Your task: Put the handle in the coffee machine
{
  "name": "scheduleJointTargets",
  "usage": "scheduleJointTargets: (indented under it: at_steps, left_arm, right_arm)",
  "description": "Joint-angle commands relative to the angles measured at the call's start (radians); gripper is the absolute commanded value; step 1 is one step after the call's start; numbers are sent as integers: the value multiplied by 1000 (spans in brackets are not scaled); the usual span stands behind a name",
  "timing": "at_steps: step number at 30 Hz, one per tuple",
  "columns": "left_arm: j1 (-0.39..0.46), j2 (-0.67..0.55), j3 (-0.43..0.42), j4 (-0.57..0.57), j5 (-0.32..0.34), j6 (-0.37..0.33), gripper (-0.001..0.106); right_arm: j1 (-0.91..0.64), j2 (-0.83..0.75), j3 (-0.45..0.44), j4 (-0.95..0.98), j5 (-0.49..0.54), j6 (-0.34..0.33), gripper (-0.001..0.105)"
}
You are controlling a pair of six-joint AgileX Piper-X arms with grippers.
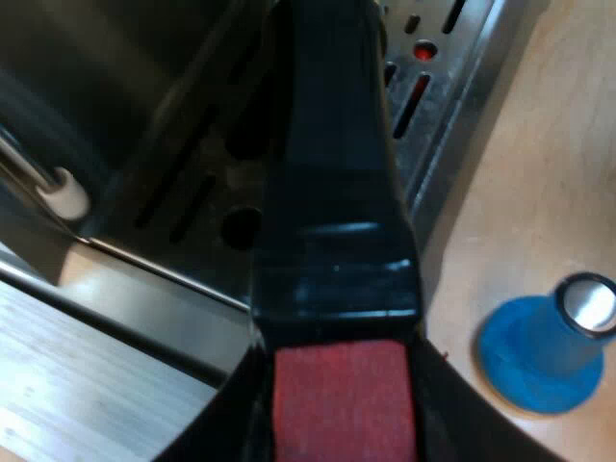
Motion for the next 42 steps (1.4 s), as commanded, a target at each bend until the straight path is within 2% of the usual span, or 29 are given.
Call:
scheduleJointTargets:
  at_steps: [1,5,13,20,21,29,31,35,42]
  left_arm:
    - [-1,-5,-21,-94,51,-79,1]
    - [-1,-5,-29,-103,78,-88,1]
    - [-1,-5,-60,-107,73,-88,1]
    - [10,-5,-61,-107,78,-52,1]
    - [33,-5,-61,-107,126,-51,1]
    - [100,-5,-61,-91,276,-54,1]
    - [100,-5,-61,-88,282,-55,1]
    - [96,-5,-61,-68,338,-55,1]
    - [91,-5,-61,-68,340,-55,1]
  right_arm:
    - [-4,-3,-3,-6,10,-13,71]
    - [-4,-3,-3,-6,10,-13,71]
    - [-4,-3,-3,-6,10,-13,71]
    - [-4,-3,-3,-6,10,-13,71]
    - [-4,-3,-3,-6,10,-13,71]
    - [-4,-3,-3,-6,10,-13,71]
    - [-4,-3,-3,-6,10,-13,71]
    - [-4,-3,-3,-6,10,-13,71]
    - [-4,-3,-3,-6,10,-9,71]
